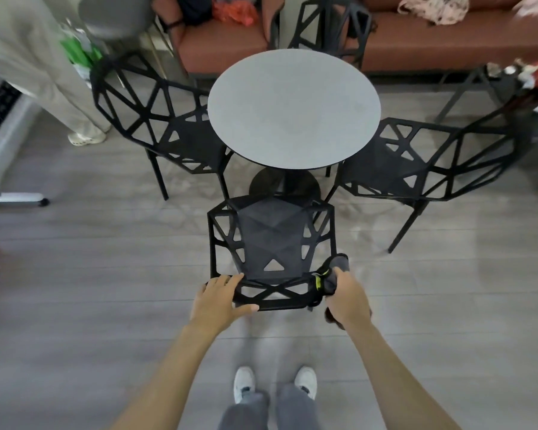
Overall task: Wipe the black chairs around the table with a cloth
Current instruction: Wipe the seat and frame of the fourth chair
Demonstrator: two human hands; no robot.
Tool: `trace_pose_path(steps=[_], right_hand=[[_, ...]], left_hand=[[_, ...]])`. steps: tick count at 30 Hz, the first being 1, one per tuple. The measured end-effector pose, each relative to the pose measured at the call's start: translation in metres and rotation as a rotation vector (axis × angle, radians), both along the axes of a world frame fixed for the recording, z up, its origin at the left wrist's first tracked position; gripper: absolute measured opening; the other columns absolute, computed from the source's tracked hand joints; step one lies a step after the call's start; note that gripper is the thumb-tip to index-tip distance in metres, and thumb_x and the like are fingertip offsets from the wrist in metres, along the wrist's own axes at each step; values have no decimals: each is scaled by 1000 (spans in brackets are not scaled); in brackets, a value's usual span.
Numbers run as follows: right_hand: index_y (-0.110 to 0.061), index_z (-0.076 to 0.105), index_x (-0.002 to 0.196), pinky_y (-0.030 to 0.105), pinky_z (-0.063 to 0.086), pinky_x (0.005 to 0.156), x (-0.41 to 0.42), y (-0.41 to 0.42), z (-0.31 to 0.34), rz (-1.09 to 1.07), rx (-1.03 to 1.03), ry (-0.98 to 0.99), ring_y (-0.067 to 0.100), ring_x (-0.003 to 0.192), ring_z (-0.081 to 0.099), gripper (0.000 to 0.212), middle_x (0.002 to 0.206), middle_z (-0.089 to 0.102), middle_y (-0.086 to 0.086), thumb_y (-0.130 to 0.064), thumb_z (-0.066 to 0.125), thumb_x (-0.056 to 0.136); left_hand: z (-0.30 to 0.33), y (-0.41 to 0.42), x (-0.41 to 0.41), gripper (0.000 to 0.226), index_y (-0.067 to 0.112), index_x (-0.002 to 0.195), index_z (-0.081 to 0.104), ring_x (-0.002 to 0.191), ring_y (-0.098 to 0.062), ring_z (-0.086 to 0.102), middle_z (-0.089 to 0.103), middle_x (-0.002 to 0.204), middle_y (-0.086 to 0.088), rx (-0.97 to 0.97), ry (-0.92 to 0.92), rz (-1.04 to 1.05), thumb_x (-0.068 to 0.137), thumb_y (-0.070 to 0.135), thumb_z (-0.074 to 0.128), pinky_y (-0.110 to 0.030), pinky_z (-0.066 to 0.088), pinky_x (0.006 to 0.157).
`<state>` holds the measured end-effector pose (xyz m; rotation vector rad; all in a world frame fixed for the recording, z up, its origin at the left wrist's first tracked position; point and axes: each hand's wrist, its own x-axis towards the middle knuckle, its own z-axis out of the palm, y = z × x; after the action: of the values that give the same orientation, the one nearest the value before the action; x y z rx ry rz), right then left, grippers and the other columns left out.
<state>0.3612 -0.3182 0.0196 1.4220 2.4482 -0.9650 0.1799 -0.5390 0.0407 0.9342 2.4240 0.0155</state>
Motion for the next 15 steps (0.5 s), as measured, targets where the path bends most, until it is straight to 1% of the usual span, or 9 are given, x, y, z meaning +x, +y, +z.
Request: trace_pose_path(steps=[1, 2, 3, 4, 6, 7, 10, 13, 15], right_hand=[[-29, 54, 102, 42, 56, 57, 3, -8, 10, -125, -95, 97, 31, 74, 69, 30, 87, 66, 8, -7, 53, 80], [-30, 54, 98, 38, 55, 49, 5, -15, 22, -234, -170, 186, 26, 63, 69, 29, 81, 68, 8, -7, 53, 82], [-29, 57, 97, 33, 53, 45, 5, -23, 34, -314, -228, 261, 21, 57, 68, 29, 78, 69, 8, -3, 55, 84], [-27, 59, 97, 29, 52, 47, 6, -29, 47, -378, -264, 323, 20, 58, 68, 31, 78, 70, 7, 2, 58, 85], [-25, 62, 96, 27, 49, 62, 8, -39, 71, -465, -257, 418, 21, 76, 69, 34, 85, 71, 1, 7, 62, 85], [-25, 62, 94, 28, 47, 68, 10, -42, 80, -495, -245, 460, 21, 83, 67, 34, 87, 70, -2, 8, 63, 84], [-26, 60, 88, 31, 47, 70, 18, -41, 104, -551, -239, 533, 17, 85, 65, 35, 88, 69, -2, 8, 66, 85], [-26, 60, 91, 35, 51, 75, 25, -32, 121, -564, -228, 583, 16, 88, 66, 33, 91, 70, 0, 6, 69, 86], [-25, 62, 90, 34, 51, 72, 29, -19, 127, -574, -225, 605, 15, 88, 66, 32, 90, 70, -1, 5, 69, 87]], left_hand=[[5, -1, 4, 89, 33, 151, 44, 132, -18, 51, 55, 139, 8, 80, -26, 66, 81, 87, 48, -36, 41, 108], [11, -2, 7, 72, 30, 147, 50, 129, -18, 53, 57, 136, 8, 161, -54, 118, 89, 71, 60, -36, 46, 104], [17, -3, 10, 59, 28, 142, 55, 126, -19, 56, 59, 133, 7, 225, -85, 161, 92, 58, 67, -37, 49, 100], [22, -4, 12, 50, 26, 137, 59, 123, -18, 58, 61, 130, 7, 274, -111, 189, 94, 48, 70, -38, 51, 98], [33, -4, 17, 39, 26, 131, 63, 116, -14, 62, 65, 125, 8, 321, -131, 206, 95, 38, 70, -36, 53, 93], [38, -1, 20, 36, 26, 130, 64, 114, -13, 62, 66, 123, 8, 336, -143, 210, 96, 36, 70, -33, 52, 91], [53, 14, 29, 37, 28, 134, 59, 109, -9, 62, 65, 115, 11, 400, -198, 224, 99, 35, 67, -25, 47, 84], [69, 40, 33, 40, 37, 138, 51, 105, -6, 62, 65, 106, 17, 438, -235, 209, 100, 41, 63, -31, 52, 88], [77, 61, 39, 39, 38, 138, 51, 104, -5, 62, 65, 104, 18, 464, -259, 179, 100, 43, 61, -35, 55, 91]])
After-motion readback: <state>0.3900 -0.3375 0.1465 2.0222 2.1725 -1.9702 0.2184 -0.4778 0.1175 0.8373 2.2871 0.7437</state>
